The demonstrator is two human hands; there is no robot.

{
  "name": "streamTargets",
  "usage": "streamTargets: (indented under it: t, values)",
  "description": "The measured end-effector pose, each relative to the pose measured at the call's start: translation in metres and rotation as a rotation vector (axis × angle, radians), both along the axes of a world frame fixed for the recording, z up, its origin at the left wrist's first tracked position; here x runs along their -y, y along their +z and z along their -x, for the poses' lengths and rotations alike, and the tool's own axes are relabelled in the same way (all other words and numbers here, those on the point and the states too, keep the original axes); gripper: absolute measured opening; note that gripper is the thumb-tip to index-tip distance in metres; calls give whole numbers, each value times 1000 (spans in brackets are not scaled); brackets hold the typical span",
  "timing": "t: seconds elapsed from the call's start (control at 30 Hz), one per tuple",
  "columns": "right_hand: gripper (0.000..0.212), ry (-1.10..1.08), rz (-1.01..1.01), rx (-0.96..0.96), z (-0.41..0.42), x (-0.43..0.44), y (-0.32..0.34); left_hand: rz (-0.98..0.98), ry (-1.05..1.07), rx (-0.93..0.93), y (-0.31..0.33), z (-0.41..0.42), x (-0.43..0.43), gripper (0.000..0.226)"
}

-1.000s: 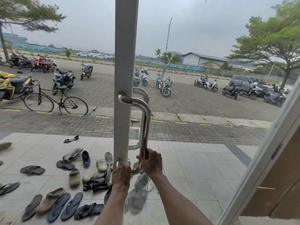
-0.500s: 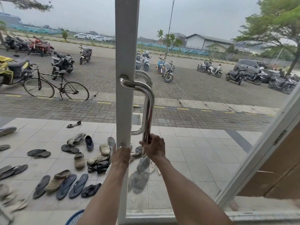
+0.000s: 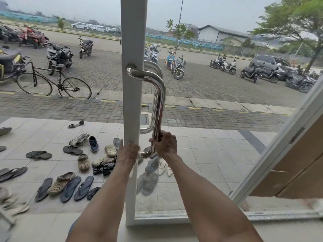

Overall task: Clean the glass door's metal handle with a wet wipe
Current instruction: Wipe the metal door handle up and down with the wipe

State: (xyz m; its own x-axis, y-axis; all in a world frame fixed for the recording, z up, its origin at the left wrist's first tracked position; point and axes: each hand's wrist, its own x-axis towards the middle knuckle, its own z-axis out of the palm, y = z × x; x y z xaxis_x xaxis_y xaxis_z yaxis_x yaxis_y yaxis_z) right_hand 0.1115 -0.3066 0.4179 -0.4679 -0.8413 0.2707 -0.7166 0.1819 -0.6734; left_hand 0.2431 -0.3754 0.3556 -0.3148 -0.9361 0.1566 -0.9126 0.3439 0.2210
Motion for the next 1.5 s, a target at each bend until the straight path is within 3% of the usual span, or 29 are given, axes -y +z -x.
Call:
streamTargets:
  t: [0.3,0.43,0.73,0.87,1.1,1.33,1.5]
  values:
    - [28,-22,-4,6,-2,-1,0,141,-145,25,-13,23,-46,22]
    - [28,-30,-6,6,-2,-1,1,99,-176,90,-11,11,-26,20]
    - [29,-12,-18,-5,0,-1,2,187,-103,190,-10,0,-2,22]
    - [29,-9,-20,6,1,0,2,165,-49,62,-5,-8,4,25]
    - [28,-31,-19,7,-2,0,1,-92,67,-249,1,-4,-13,20]
    - [28,-51,-23,24,-6,-1,2,-112,170,-541,-4,-10,-29,47]
    - [27,-49,-27,39,-5,-1,4,-238,168,-740,-6,-3,-32,36]
